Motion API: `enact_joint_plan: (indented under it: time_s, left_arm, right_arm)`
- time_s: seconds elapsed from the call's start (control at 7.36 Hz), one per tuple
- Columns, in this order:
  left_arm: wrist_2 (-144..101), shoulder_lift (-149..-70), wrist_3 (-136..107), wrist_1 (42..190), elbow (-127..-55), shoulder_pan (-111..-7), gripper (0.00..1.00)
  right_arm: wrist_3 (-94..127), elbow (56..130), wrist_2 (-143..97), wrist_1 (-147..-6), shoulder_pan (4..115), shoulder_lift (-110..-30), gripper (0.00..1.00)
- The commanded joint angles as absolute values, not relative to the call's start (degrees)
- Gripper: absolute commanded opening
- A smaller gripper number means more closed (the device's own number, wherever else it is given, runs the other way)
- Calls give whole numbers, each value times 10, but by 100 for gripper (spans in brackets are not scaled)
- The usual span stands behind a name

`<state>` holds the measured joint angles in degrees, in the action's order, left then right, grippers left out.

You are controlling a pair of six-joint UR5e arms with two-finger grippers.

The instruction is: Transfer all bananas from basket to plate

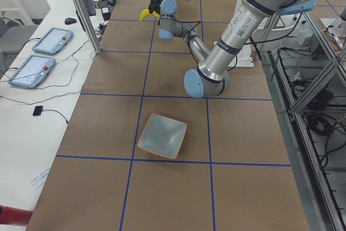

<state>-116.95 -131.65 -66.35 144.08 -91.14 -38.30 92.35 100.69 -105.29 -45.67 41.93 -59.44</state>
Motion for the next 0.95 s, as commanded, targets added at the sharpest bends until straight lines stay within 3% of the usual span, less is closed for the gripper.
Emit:
enact_joint_plan:
  time_s: [0.0, 0.14, 0.27, 0.81]
  left_arm:
    - [-1168, -1316, -667, 1441, -907, -381, 100]
    - [-1167, -1316, -667, 1441, -908, -381, 98]
    - [-1168, -1315, -666, 1441, -908, -381, 87]
    - [-1168, -1313, -666, 1443, -914, -360, 6]
  right_arm:
    - [923, 1048, -1040, -503, 400, -595, 0]
    - [923, 1049, -1040, -504, 399, -597, 0]
    - [923, 1050, -1040, -504, 398, -598, 0]
    - [923, 1049, -1040, -504, 396, -591, 0]
